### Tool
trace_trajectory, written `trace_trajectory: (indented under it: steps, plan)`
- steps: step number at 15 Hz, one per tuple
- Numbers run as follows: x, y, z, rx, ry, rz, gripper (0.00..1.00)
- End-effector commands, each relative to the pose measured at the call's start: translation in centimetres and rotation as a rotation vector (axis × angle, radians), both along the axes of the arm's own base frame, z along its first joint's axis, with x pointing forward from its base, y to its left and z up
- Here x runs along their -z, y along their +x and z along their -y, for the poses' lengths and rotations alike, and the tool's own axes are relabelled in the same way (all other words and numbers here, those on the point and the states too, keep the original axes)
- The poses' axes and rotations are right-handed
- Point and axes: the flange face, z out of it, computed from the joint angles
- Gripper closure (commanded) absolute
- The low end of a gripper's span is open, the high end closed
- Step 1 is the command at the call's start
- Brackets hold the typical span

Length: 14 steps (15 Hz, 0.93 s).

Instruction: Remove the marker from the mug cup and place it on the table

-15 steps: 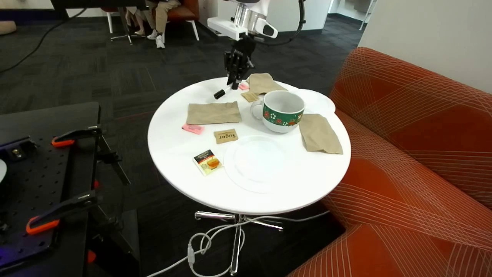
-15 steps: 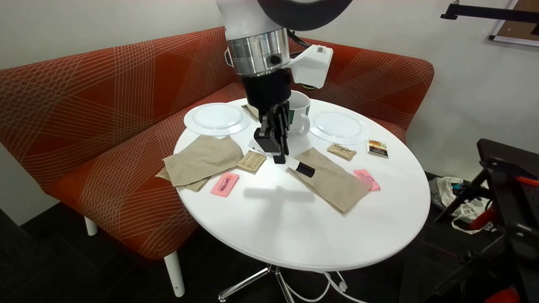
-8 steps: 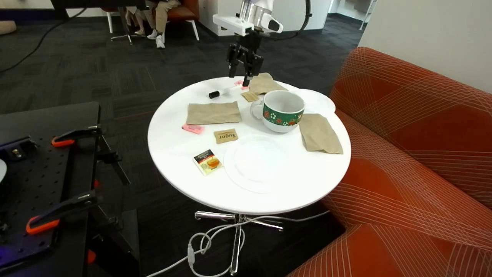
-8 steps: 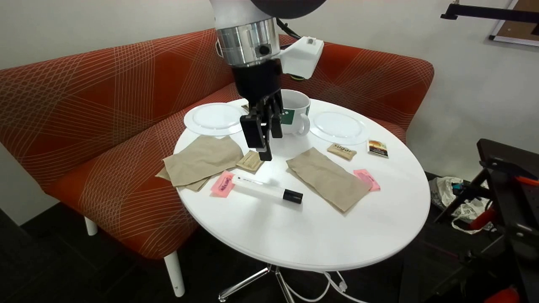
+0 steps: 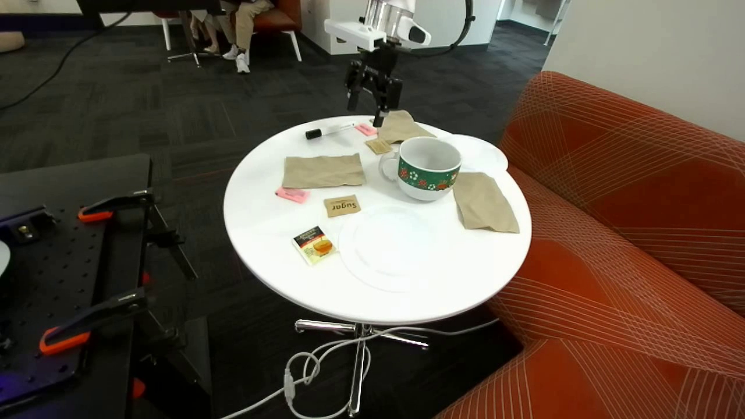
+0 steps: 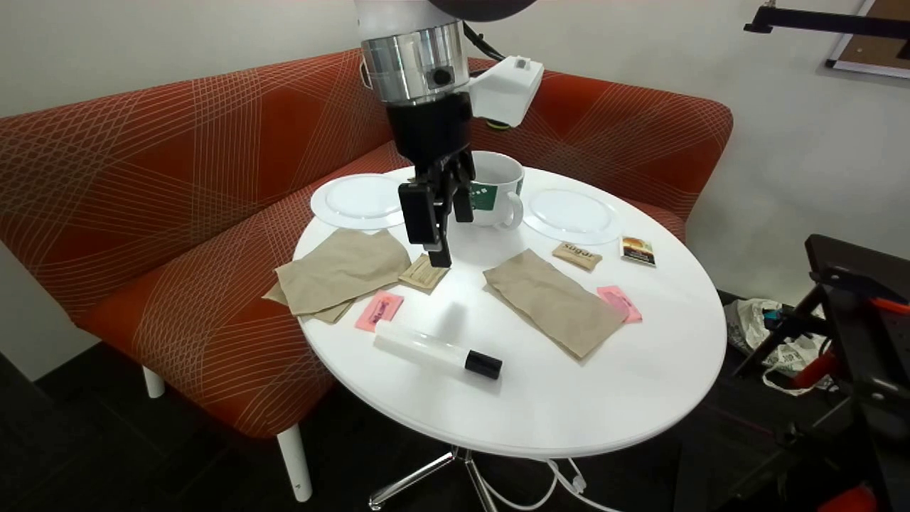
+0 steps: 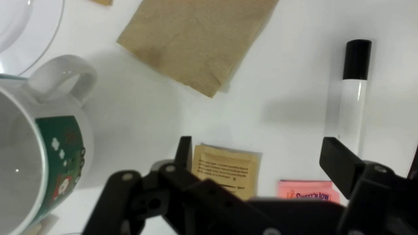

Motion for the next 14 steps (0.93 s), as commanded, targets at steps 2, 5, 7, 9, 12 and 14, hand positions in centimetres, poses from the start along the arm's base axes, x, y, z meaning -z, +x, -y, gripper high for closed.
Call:
trace_trajectory:
  steps: [2,5,7,9,12,14]
  plan:
    - [-0.40,0.28,-0.16,-0.010,-0.019,-0.006,0.00]
    - [-0.42,0.26,-0.15,-0.011,-0.017,-0.005,0.00]
    - [-0.41,0.23,-0.14,-0.011,-0.016,-0.006,0.00]
    - [-0.38,0.21,-0.11,-0.011,-0.017,-0.006,0.00]
    - [-0.37,0.16,-0.11,-0.013,-0.015,-0.007,0.00]
    - [-0.37,0.16,-0.09,-0.012,-0.012,-0.006,0.00]
